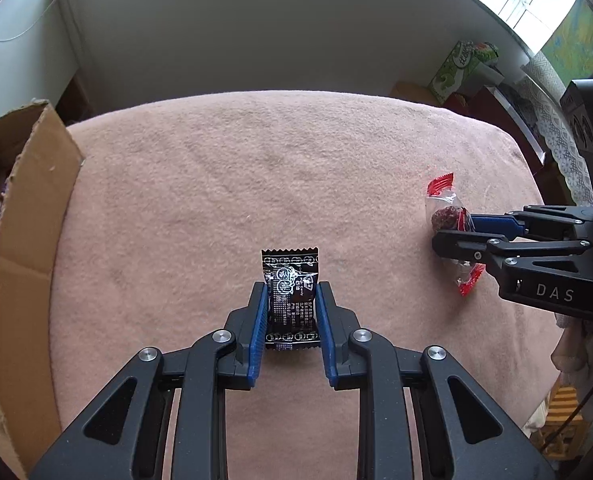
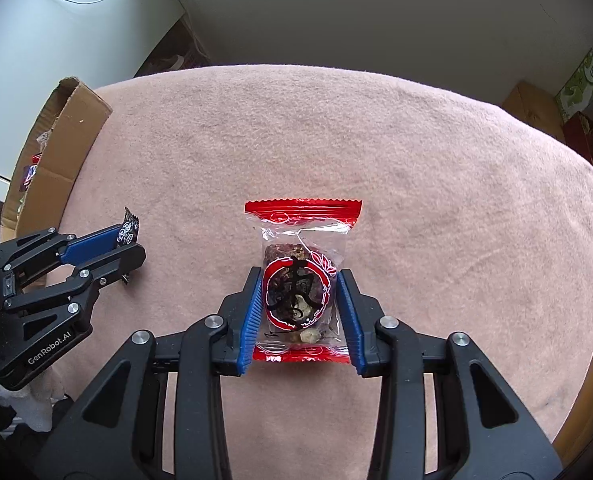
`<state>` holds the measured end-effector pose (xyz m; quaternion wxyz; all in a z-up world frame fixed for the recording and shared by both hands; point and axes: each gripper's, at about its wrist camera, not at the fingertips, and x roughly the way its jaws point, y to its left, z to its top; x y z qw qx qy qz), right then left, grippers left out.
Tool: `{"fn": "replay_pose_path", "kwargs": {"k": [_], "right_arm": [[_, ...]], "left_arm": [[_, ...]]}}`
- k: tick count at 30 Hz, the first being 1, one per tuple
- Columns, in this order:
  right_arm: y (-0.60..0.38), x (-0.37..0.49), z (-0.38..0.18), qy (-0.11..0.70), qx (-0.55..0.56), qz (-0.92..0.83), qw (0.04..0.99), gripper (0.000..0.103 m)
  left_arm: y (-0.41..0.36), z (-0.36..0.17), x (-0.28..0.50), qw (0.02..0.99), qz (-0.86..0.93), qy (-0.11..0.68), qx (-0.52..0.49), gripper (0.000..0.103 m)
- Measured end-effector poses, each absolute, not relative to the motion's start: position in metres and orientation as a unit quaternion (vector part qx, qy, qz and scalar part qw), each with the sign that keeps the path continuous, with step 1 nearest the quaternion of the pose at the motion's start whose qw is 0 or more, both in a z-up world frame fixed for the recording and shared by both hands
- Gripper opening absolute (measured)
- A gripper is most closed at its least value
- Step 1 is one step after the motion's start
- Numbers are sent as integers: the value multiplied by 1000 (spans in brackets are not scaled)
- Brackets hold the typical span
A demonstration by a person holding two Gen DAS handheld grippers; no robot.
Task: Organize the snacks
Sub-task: 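Carry the red chocolate and black candy into the box and open both tools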
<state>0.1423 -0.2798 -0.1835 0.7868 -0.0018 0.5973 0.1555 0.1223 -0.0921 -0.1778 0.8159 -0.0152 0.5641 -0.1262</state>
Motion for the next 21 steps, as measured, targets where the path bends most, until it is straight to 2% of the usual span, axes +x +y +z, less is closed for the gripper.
{"fn": "replay_pose_path", "kwargs": {"k": [21], "right_arm": [[-181,118,-111,538,-59,228,809,38]], "left_arm": [[-14,-111,78,857,-74,507,-56,22]]}}
